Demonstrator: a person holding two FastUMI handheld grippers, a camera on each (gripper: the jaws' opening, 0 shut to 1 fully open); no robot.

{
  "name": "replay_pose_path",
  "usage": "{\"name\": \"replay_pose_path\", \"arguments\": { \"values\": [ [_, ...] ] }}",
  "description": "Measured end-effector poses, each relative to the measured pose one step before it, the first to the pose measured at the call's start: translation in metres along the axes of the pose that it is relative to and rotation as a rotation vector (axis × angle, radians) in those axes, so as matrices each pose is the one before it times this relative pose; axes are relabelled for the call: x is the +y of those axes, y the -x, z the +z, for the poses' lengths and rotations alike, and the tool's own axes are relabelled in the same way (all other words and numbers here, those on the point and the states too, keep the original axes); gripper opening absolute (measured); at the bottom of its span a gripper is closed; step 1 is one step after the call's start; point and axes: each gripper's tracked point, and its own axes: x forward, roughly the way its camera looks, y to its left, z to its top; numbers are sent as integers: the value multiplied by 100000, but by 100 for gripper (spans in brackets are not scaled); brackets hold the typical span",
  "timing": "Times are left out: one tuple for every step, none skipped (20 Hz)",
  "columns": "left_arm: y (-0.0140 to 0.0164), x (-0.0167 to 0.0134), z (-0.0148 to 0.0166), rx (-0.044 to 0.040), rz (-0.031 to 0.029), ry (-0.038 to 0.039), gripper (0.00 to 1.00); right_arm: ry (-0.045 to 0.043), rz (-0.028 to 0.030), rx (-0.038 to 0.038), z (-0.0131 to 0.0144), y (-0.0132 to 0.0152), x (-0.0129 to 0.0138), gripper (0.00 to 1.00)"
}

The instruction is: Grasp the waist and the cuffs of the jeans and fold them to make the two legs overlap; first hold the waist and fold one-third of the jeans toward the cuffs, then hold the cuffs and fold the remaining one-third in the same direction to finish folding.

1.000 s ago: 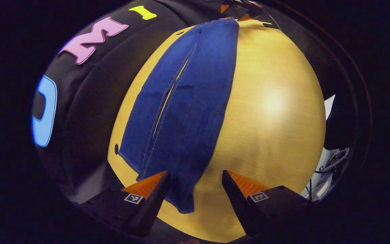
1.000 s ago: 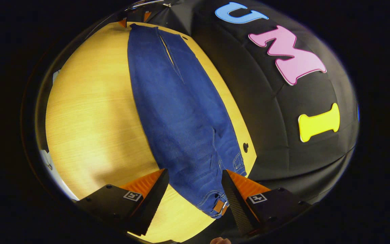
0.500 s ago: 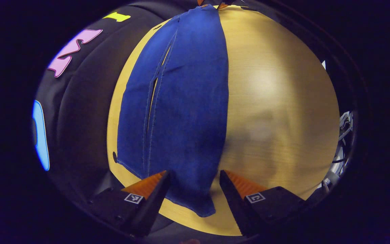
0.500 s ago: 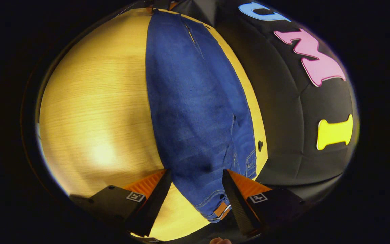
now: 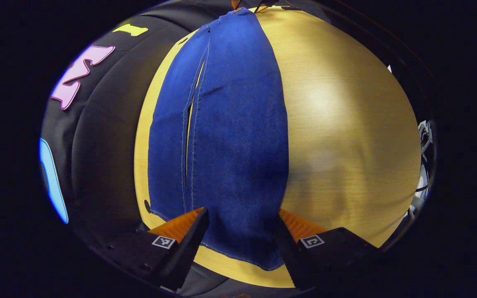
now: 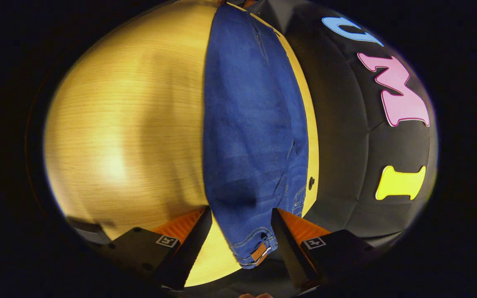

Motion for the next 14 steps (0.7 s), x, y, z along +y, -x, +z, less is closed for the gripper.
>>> {"name": "replay_pose_path", "arguments": {
  "values": [
    [128, 5, 68, -65, -1, 1, 93, -845, -760, 1052, -205, -500, -430, 92],
    [15, -66, 26, -313, 161, 281, 93, 0, -1266, 1178, -253, -343, -490, 89],
    [-60, -41, -113, -34, 86, 724, 93, -291, 875, 1172, -216, -327, 121, 89],
    [-43, -176, 53, 580, -843, 854, 93, 133, 823, 1038, -208, -500, 208, 86],
    [99, -616, 228, 811, -3083, 1406, 90, -141, 2842, 95, 141, -120, 514, 65],
    [-86, -1030, 273, -784, -5221, 301, 84, -1003, 4267, 1663, -245, -318, 868, 58],
    [-22, -211, -18, -1405, 629, -2456, 59, -1664, 1223, 1554, -202, -142, 96, 39],
    [-244, 116, -228, 2092, 2444, -2218, 33, -2926, 777, 851, 179, 110, -25, 20],
    [42, -49, -432, 621, 1265, -1368, 8, -6049, 1451, 2214, -98, 155, 110, 17],
    [-158, -280, -71, 40, -940, 1354, 6, -5013, 1019, 619, -13, 17, -318, 10],
    [124, 43, 121, -928, -1790, 4211, 6, -4673, 1008, 195, -95, -201, -374, 5],
    [129, 0, 222, -1246, -2498, 5220, 6, -4395, 1884, 190, 133, 155, -3, 5],
    [77, 151, 372, -1508, -2157, 4947, 6, -3705, 1387, -544, 326, 210, -288, 5],
    [166, 84, 334, -1421, -1689, 4218, 6, -5114, 1053, 380, -27, 488, -277, 5]
  ]
}}
